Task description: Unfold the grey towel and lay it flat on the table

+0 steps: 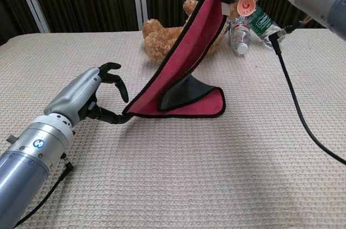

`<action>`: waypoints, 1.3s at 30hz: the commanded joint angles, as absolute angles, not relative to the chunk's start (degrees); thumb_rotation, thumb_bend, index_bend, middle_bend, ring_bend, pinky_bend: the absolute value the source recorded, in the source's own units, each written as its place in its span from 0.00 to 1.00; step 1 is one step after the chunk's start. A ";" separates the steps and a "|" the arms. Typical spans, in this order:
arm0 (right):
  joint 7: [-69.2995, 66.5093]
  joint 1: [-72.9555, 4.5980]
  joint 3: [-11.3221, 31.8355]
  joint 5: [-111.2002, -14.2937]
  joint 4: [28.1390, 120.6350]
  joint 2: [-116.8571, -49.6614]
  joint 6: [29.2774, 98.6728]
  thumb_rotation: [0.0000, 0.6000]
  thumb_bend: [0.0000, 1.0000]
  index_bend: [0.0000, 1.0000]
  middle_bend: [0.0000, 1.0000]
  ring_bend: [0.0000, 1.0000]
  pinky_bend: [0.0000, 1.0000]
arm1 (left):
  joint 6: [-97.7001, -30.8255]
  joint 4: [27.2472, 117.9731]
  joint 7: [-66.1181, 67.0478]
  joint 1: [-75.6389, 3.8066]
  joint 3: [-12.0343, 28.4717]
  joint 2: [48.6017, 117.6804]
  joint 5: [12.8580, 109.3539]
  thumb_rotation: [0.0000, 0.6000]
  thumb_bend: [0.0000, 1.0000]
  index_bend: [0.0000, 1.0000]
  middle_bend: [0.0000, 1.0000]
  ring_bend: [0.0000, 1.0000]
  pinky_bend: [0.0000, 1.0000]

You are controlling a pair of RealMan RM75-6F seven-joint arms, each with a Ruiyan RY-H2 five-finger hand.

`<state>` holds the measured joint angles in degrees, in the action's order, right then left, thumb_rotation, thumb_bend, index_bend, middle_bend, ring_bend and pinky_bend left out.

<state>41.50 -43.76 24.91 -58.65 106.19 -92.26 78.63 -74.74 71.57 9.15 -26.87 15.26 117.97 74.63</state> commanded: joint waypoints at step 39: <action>30.99 -43.55 29.52 -54.03 99.25 -83.86 75.42 1.00 0.49 0.63 0.08 0.00 0.00 | -67.25 74.68 15.45 -48.51 37.28 103.90 70.85 1.00 0.46 0.64 0.11 0.00 0.00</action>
<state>31.39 -42.99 28.88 -54.56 99.80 -84.17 75.89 -68.18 76.52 14.60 -46.59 35.90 103.71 72.10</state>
